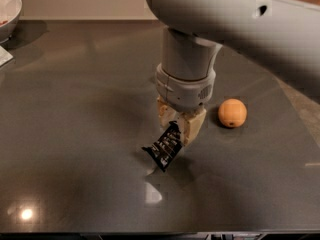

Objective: Move rxbar chocolate near orange

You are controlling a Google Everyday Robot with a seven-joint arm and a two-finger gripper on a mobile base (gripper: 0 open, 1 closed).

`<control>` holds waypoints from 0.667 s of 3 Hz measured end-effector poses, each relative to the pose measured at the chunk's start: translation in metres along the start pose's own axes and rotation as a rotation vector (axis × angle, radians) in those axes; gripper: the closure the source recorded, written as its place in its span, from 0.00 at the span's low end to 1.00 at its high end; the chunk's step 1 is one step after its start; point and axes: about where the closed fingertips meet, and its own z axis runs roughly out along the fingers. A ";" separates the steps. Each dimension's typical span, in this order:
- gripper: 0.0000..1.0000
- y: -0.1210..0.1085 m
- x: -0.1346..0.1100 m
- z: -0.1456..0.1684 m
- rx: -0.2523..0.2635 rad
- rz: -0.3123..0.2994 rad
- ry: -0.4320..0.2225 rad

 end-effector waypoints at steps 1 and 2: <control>1.00 0.001 0.026 -0.008 0.019 0.021 0.031; 1.00 -0.007 0.044 -0.016 0.039 0.012 0.056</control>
Offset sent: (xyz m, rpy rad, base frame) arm 0.0510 -0.0441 0.0230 -0.0436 -0.0728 -0.0032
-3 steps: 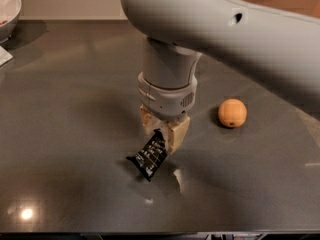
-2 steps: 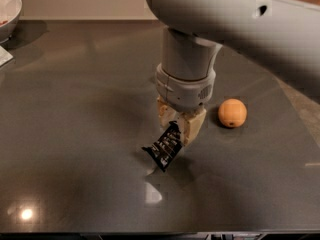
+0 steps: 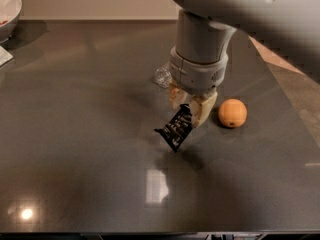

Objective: Move rxbar chocolate near orange

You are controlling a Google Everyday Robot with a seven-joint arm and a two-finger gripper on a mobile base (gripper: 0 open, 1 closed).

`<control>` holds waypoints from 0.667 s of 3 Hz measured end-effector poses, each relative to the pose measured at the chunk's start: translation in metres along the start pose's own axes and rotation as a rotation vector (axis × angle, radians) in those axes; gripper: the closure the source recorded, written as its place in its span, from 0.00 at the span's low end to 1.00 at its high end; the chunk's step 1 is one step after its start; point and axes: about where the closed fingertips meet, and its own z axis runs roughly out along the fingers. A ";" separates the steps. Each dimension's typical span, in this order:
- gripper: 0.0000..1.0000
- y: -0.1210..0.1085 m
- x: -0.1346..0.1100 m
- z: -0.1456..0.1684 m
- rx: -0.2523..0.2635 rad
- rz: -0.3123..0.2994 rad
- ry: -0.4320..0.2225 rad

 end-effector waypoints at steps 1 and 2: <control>1.00 -0.010 0.020 -0.004 0.012 -0.004 0.014; 1.00 -0.017 0.041 -0.001 0.003 0.010 0.027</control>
Offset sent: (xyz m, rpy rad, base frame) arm 0.0539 -0.0404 -0.0010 -0.0666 0.0261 -0.0310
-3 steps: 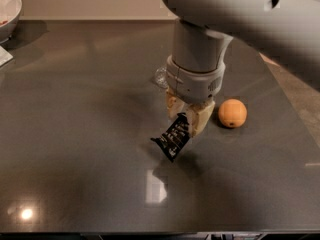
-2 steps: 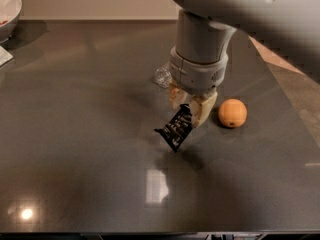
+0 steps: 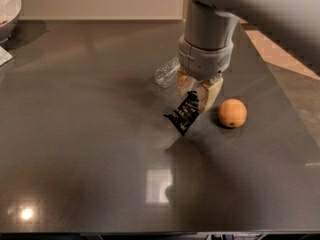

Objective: Move rxbar chocolate near orange

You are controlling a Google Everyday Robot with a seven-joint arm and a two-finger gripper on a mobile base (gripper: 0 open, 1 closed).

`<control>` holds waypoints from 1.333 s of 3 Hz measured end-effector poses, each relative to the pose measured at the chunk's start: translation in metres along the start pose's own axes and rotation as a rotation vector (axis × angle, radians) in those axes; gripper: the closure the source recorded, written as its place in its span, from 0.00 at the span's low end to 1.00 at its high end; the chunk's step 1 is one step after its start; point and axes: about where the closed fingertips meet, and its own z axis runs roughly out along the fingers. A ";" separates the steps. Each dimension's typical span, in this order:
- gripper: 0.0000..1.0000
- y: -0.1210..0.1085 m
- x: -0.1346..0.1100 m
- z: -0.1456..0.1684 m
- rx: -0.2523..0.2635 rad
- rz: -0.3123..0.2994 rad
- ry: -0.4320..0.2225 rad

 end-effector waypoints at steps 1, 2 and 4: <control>1.00 -0.001 0.022 0.004 -0.011 0.022 0.015; 1.00 -0.002 0.037 0.006 -0.016 0.035 0.032; 1.00 -0.009 0.065 0.005 -0.009 0.040 0.061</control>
Offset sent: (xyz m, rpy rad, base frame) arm 0.0253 -0.0503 -0.0053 -0.0856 0.0366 -0.0604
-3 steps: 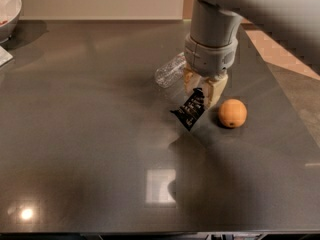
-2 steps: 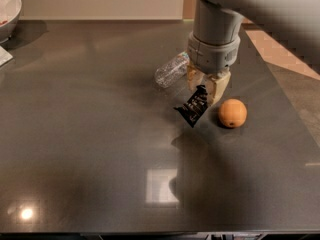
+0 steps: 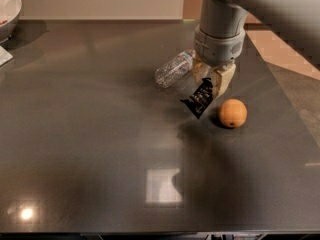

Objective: Move rxbar chocolate near orange

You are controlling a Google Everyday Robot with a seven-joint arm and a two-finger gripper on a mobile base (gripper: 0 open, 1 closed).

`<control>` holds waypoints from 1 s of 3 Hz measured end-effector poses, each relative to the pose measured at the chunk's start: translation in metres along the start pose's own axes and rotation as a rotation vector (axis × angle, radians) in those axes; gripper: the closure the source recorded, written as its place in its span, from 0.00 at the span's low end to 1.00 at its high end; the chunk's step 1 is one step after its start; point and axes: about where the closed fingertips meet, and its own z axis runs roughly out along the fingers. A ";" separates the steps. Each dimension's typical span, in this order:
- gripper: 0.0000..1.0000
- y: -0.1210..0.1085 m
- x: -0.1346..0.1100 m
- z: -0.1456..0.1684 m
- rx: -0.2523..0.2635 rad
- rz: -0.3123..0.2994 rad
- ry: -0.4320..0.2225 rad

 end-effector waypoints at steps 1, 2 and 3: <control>0.83 -0.002 0.015 0.005 -0.008 0.004 0.012; 0.61 -0.005 0.025 0.011 -0.026 -0.001 0.026; 0.36 -0.008 0.032 0.016 -0.045 -0.009 0.038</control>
Offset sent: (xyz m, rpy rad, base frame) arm 0.0153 -0.0327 -0.0129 -0.0987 0.0776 -0.0066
